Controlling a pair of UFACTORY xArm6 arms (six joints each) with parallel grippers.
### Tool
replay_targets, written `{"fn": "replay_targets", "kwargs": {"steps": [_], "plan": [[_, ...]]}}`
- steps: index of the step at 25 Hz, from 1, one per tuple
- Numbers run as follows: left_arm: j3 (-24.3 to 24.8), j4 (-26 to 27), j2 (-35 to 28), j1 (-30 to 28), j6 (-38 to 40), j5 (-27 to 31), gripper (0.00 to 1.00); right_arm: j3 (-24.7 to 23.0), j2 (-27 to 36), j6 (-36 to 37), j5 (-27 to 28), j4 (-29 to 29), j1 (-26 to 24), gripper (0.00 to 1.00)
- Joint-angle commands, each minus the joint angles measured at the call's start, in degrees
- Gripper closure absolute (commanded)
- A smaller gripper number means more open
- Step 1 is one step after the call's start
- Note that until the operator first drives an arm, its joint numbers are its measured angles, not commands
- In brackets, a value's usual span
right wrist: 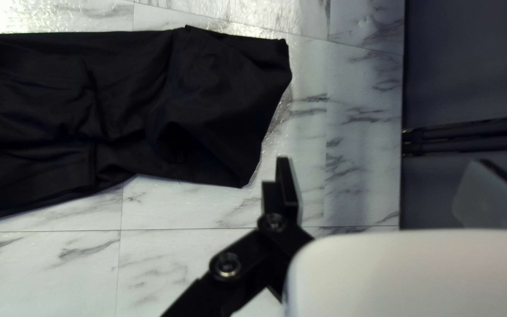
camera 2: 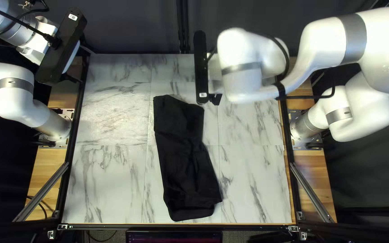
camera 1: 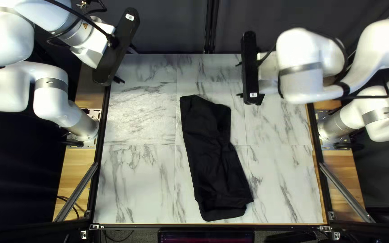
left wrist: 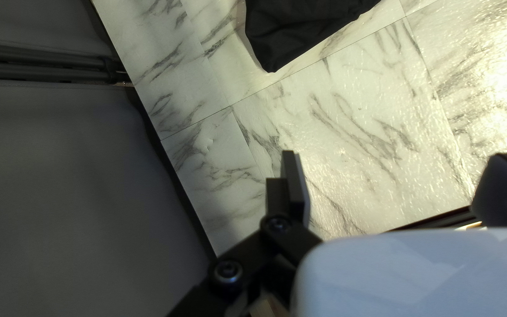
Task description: Fold t-shirt
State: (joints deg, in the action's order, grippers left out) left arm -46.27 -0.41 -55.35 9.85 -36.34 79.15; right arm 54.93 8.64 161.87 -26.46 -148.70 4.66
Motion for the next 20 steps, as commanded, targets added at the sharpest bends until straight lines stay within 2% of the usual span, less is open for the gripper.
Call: {"fn": "replay_targets", "kwargs": {"steps": [1, 2, 3, 4, 7, 9, 14, 20], "plan": [[0.00, 0.00, 0.00, 0.00, 0.00, 0.00, 0.00, -14.49, 2.71, -19.18, 25.84, 21.90, -7.20, 0.00], [0.00, 0.00, 0.00, 0.00, 0.00, 0.00, 0.00, -14.88, 2.31, -16.27, 29.89, 20.20, -9.47, 0.00], [0.00, 0.00, 0.00, 0.00, 0.00, 0.00, 0.00, -14.77, 1.79, -15.57, 31.28, 19.96, -10.29, 0.00], [0.00, 0.00, 0.00, 0.00, 0.00, 0.00, 0.00, -14.19, -0.29, -13.96, 35.91, 19.88, -12.95, 0.00], [0.00, 0.00, 0.00, 0.00, 0.00, 0.00, 0.00, -8.89, -9.59, -13.84, 44.56, 23.37, -19.03, 0.00], [0.00, 0.00, 0.00, 0.00, 0.00, 0.00, 0.00, -5.10, -14.67, -15.62, 47.52, 26.65, -21.19, 0.00], [0.00, 0.00, 0.00, 0.00, 0.00, 0.00, 0.00, 1.64, -20.92, -22.84, 50.93, 36.92, -23.52, 0.00], [0.00, 0.00, 0.00, 0.00, 0.00, 0.00, 0.00, 2.71, -21.28, -25.59, 53.61, 42.67, -23.90, 0.00]]}}
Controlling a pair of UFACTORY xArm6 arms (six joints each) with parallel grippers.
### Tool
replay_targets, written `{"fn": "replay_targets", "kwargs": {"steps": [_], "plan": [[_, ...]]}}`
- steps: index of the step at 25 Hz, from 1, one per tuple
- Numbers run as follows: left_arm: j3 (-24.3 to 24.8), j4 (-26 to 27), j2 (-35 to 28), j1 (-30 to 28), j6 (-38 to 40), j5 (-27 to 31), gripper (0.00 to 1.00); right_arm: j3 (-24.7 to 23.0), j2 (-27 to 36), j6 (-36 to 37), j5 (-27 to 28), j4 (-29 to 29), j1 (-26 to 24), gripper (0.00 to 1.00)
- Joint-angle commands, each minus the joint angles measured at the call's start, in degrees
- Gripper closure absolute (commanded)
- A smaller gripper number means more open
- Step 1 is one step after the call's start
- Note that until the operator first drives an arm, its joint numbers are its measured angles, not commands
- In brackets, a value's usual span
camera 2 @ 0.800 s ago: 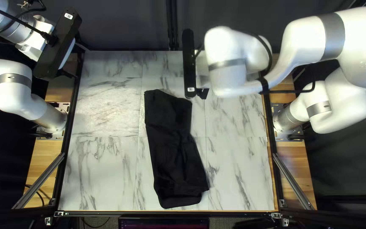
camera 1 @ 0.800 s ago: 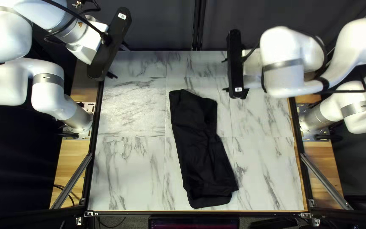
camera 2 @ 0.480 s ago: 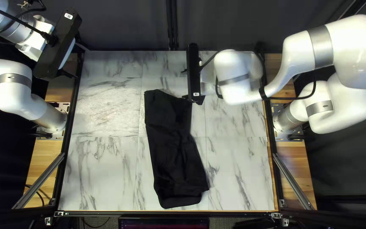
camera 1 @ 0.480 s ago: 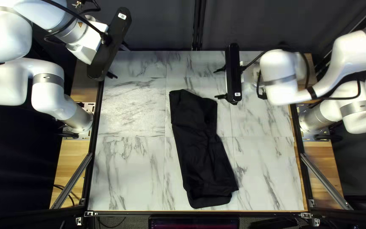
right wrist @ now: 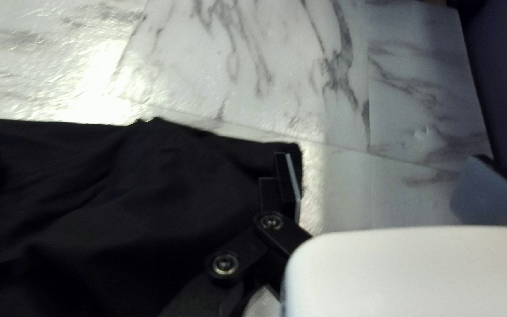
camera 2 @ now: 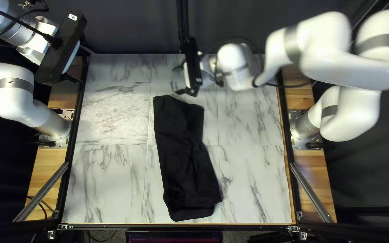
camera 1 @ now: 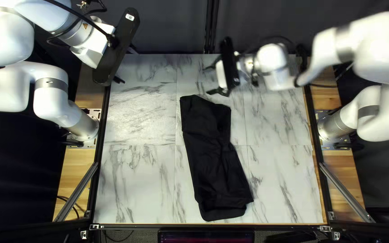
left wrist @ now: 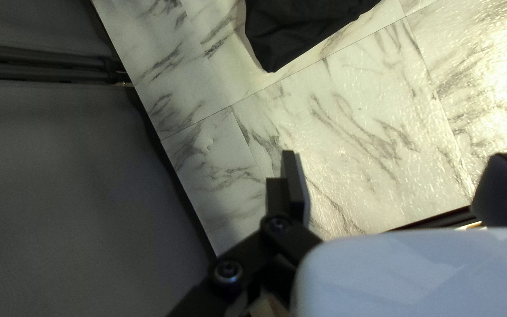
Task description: Fold t-shirt
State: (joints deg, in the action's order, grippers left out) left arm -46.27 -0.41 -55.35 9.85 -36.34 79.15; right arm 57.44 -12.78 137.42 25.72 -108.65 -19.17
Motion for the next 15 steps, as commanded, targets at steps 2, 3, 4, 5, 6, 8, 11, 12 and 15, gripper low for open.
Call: {"fn": "replay_targets", "kwargs": {"steps": [2, 3, 4, 5, 6, 8, 11, 12, 15], "plan": [[0.00, 0.00, 0.00, 0.00, 0.00, 0.00, 0.00, 0.70, 0.12, -2.31, 2.38, 5.92, 0.51, 0.00], [0.00, 0.00, 0.00, 0.00, 0.00, 0.00, 0.00, 1.14, -0.18, -2.79, 2.68, 7.30, 0.65, 0.00], [0.00, 0.00, 0.00, 0.00, 0.00, 0.00, 0.00, 2.26, -1.04, -3.85, 3.43, 10.19, 0.74, 0.00], [0.00, 0.00, 0.00, 0.00, 0.00, 0.00, 0.00, 3.13, -1.74, -4.49, 3.84, 11.76, 0.81, 0.00], [0.00, 0.00, 0.00, 0.00, 0.00, 0.00, 0.00, 5.21, -3.44, -5.73, 4.76, 14.71, 0.89, 0.00], [0.00, 0.00, 0.00, 0.00, 0.00, 0.00, 0.00, 7.29, -5.15, -6.91, 5.81, 17.70, 0.82, 0.00], [0.00, 0.00, 0.00, 0.00, 0.00, 0.00, 0.00, 11.30, -8.46, -8.19, 7.49, 21.56, 1.14, 0.00], [0.00, 0.00, 0.00, 0.00, 0.00, 0.00, 0.00, 12.23, -9.22, -8.41, 7.68, 22.34, 1.56, 0.00], [0.00, 0.00, 0.00, 0.00, 0.00, 0.00, 0.00, 13.73, -10.17, -9.74, 6.96, 24.76, 3.14, 0.00]]}}
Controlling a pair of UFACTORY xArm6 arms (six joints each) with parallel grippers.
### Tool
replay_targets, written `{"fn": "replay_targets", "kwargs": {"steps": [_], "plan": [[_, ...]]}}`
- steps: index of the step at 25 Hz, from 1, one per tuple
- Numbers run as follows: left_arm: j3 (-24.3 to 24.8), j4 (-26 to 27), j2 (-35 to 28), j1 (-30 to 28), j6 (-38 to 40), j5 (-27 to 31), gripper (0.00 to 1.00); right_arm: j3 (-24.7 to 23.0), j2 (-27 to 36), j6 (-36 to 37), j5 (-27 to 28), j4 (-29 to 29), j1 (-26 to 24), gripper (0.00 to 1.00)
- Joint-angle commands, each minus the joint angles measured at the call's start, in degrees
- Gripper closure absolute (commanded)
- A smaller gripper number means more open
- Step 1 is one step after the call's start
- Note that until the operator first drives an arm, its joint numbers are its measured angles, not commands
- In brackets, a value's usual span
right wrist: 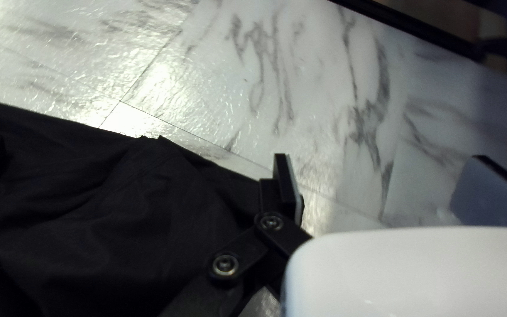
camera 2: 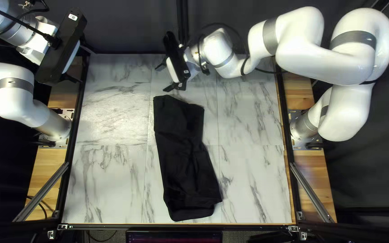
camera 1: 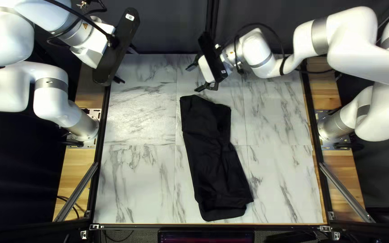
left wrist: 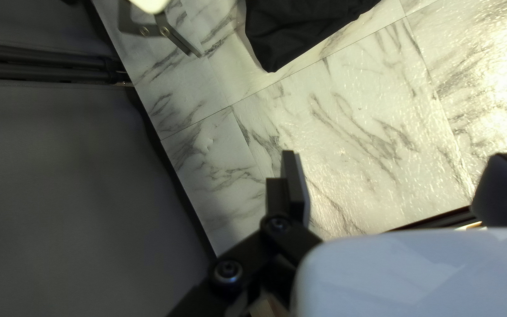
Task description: Fold t-shirt
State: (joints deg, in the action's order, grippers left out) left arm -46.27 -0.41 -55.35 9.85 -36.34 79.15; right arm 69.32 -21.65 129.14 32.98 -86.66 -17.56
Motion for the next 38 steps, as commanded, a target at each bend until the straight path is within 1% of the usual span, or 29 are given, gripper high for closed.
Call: {"fn": "replay_targets", "kwargs": {"steps": [1, 5, 7, 10, 11, 13, 14, 18, 23, 26, 28, 29, 30, 31, 33, 34, 35, 36, 37, 38], "plan": [[0.00, 0.00, 0.00, 0.00, 0.00, 0.00, 0.00, 2.12, -1.32, -2.18, -0.88, 3.87, 2.31, 0.00], [0.00, 0.00, 0.00, 0.00, 0.00, 0.00, 0.00, 1.37, -0.04, -4.73, -3.99, 6.24, 5.58, 0.00], [0.00, 0.00, 0.00, 0.00, 0.00, 0.00, 0.00, 0.74, 1.04, -7.17, -6.67, 7.87, 8.48, 0.00], [0.00, 0.00, 0.00, 0.00, 0.00, 0.00, 0.00, 0.11, 2.06, -9.92, -9.20, 10.21, 11.07, 0.00], [0.00, 0.00, 0.00, 0.00, 0.00, 0.00, 0.00, -0.36, 2.78, -11.86, -10.71, 11.77, 12.73, 0.00], [0.00, 0.00, 0.00, 0.00, 0.00, 0.00, 0.00, -0.74, 3.38, -14.09, -12.22, 13.90, 14.40, 0.00], [0.00, 0.00, 0.00, 0.00, 0.00, 0.00, 0.00, -1.00, 3.80, -16.07, -13.28, 15.91, 15.56, 0.00], [0.00, 0.00, 0.00, 0.00, 0.00, 0.00, 0.00, -2.12, 5.21, -21.40, -15.67, 21.33, 18.27, 0.00], [0.00, 0.00, 0.00, 0.00, 0.00, 0.00, 0.00, -6.08, 8.88, -28.90, -19.28, 27.83, 21.85, 0.00], [0.00, 0.00, 0.00, 0.00, 0.00, 0.00, 0.00, -9.33, 11.62, -35.64, -21.49, 33.36, 23.78, 0.00], [0.00, 0.00, 0.00, 0.00, 0.00, 0.00, 0.00, -10.81, 13.02, -40.59, -22.22, 37.71, 24.41, 0.00], [0.00, 0.00, 0.00, 0.00, 0.00, 0.00, 0.00, -12.22, 14.51, -45.77, -22.53, 42.47, 24.74, 0.00], [0.00, 0.00, 0.00, 0.00, 0.00, 0.00, 0.00, -12.73, 15.05, -48.17, -22.59, 44.71, 24.80, 0.00], [0.00, 0.00, 0.00, 0.00, 0.00, 0.00, 0.00, -14.58, 17.24, -55.24, -22.45, 51.36, 24.91, 0.00], [0.00, 0.00, 0.00, 0.00, 0.00, 0.00, 0.00, -16.52, 19.81, -64.11, -21.69, 59.72, 24.74, 0.00], [0.00, 0.00, 0.00, 0.00, 0.00, 0.00, 0.00, -17.41, 21.36, -70.50, -20.73, 65.67, 24.53, 0.00], [0.00, 0.00, 0.00, 0.00, 0.00, 0.00, 0.00, -17.93, 22.50, -74.35, -19.95, 69.17, 24.49, 0.00], [0.00, 0.00, 0.00, 0.00, 0.00, 0.00, 0.00, -18.43, 24.32, -81.28, -18.16, 75.36, 24.52, 0.00], [0.00, 0.00, 0.00, 0.00, 0.00, 0.00, 0.00, -18.65, 25.59, -86.26, -16.61, 79.65, 24.65, 0.00], [0.00, 0.00, 0.00, 0.00, 0.00, 0.00, 0.00, -18.70, 26.41, -89.46, -15.46, 82.33, 24.80, 0.00]]}}
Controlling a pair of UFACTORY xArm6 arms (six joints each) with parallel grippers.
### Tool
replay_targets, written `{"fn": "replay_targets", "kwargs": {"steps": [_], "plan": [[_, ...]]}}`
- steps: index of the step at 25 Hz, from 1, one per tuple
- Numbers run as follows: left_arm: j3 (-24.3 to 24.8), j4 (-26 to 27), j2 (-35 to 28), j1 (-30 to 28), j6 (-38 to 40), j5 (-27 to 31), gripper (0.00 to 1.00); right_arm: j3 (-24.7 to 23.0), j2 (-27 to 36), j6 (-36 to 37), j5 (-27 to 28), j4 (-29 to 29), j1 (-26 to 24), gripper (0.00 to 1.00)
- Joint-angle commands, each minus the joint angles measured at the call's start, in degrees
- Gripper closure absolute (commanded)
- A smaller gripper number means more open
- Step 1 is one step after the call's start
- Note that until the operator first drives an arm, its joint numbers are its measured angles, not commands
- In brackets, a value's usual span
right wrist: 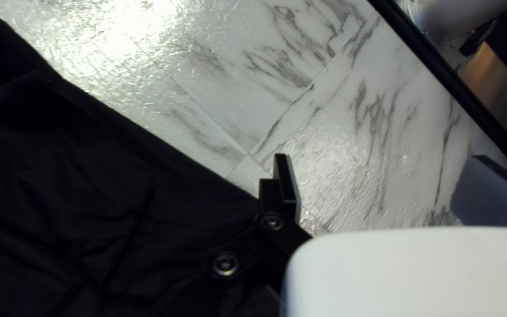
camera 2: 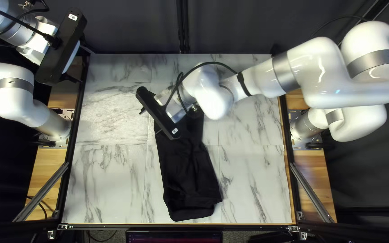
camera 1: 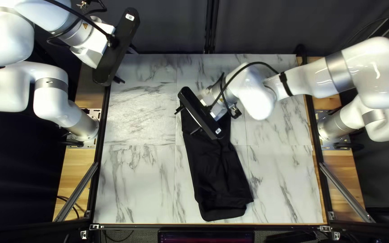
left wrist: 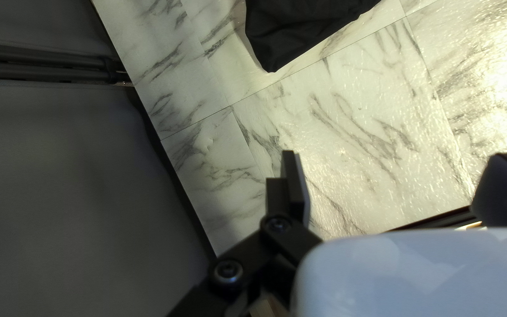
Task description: Fold t-shirt
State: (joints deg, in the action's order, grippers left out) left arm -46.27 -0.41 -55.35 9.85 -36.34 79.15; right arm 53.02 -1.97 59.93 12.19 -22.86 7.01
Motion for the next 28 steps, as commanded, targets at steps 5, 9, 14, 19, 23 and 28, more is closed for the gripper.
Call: {"fn": "replay_targets", "kwargs": {"steps": [5, 9, 14, 19, 23, 28], "plan": [[0.00, 0.00, 0.00, 0.00, 0.00, 0.00, 0.00, -1.45, 13.39, -37.66, 17.11, 31.43, 1.58, 0.00], [0.00, 0.00, 0.00, 0.00, 0.00, 0.00, 0.00, 0.59, 18.96, -44.00, 28.60, 34.72, 1.93, 0.00], [0.00, 0.00, 0.00, 0.00, 0.00, 0.00, 0.00, 5.67, 23.41, -48.53, 41.81, 37.53, 2.53, 0.00], [0.00, 0.00, 0.00, 0.00, 0.00, 0.00, 0.00, 11.67, 27.10, -51.58, 54.91, 40.74, 3.83, 0.00], [0.00, 0.00, 0.00, 0.00, 0.00, 0.00, 0.00, 13.15, 30.07, -54.02, 61.68, 43.63, 4.45, 0.00], [0.00, 0.00, 0.00, 0.00, 0.00, 0.00, 0.00, 10.86, 33.45, -57.78, 63.82, 47.03, 5.12, 0.00]]}}
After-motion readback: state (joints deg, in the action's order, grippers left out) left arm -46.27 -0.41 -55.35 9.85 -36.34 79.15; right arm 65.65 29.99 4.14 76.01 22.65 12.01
